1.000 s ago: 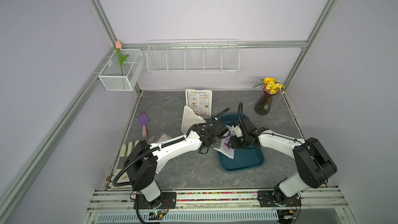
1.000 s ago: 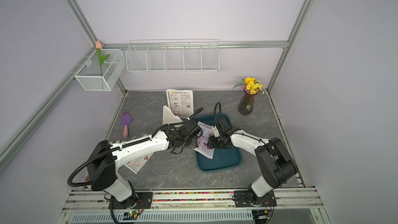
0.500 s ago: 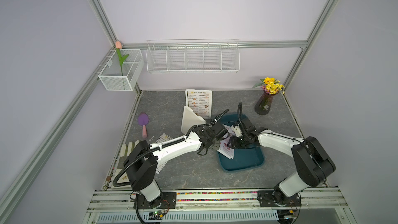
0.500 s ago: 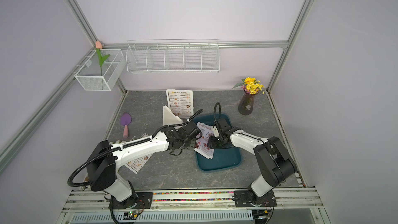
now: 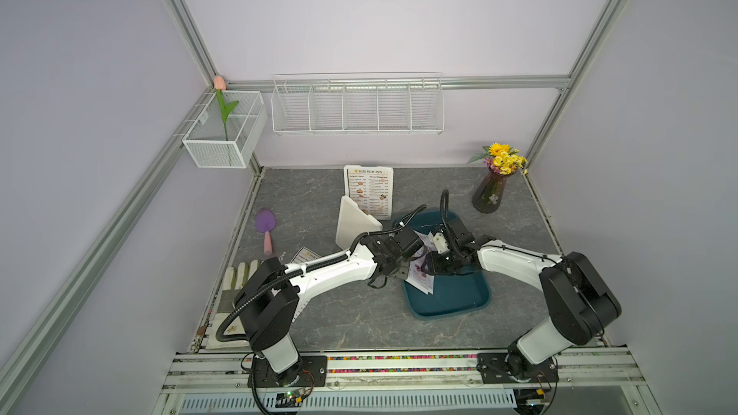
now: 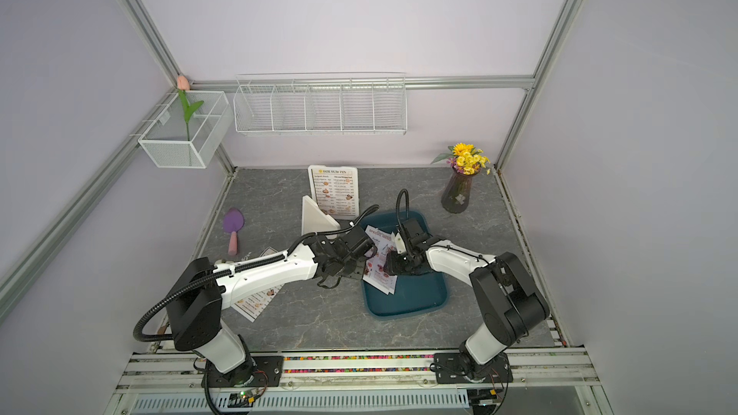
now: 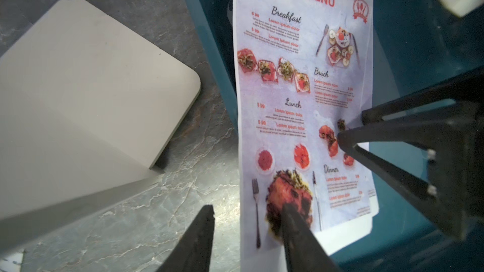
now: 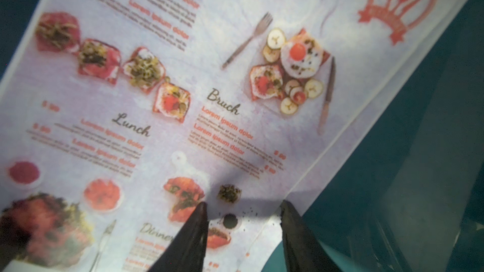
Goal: Replace the menus in the menu holders
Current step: Pick up the menu from the storage box.
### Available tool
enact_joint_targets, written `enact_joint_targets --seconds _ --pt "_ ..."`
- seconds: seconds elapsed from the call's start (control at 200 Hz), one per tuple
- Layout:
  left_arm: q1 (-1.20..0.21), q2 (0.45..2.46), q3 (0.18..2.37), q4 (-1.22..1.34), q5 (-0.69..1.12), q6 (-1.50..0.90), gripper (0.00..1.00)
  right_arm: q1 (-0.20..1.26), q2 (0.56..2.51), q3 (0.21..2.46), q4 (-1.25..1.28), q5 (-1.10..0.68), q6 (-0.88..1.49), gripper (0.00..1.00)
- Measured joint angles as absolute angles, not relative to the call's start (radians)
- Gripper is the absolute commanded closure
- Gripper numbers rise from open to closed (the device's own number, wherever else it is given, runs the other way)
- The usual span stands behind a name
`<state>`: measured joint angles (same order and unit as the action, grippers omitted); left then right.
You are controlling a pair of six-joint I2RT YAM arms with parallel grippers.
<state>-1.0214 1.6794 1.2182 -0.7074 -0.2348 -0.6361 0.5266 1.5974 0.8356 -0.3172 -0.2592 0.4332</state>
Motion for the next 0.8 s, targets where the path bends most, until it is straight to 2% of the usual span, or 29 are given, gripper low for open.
enact_joint_targets --seconds 0.195,0.43,0.8 --pt "-1.021 1.679 1.218 -0.706 -0.239 -0.641 0.75 0.527 1.597 0.836 -0.317 -0.259 0.433 0.52" --pt "-1.021 1.679 1.218 -0.706 -0.247 -0.635 0.86 0.527 1.597 0.836 -0.317 -0.259 0.433 0.52" --pt "-1.021 1.636 1.218 -0.718 -0.282 -0.635 0.92 0.527 1.597 0.839 -0.321 -0.259 0.433 0.52"
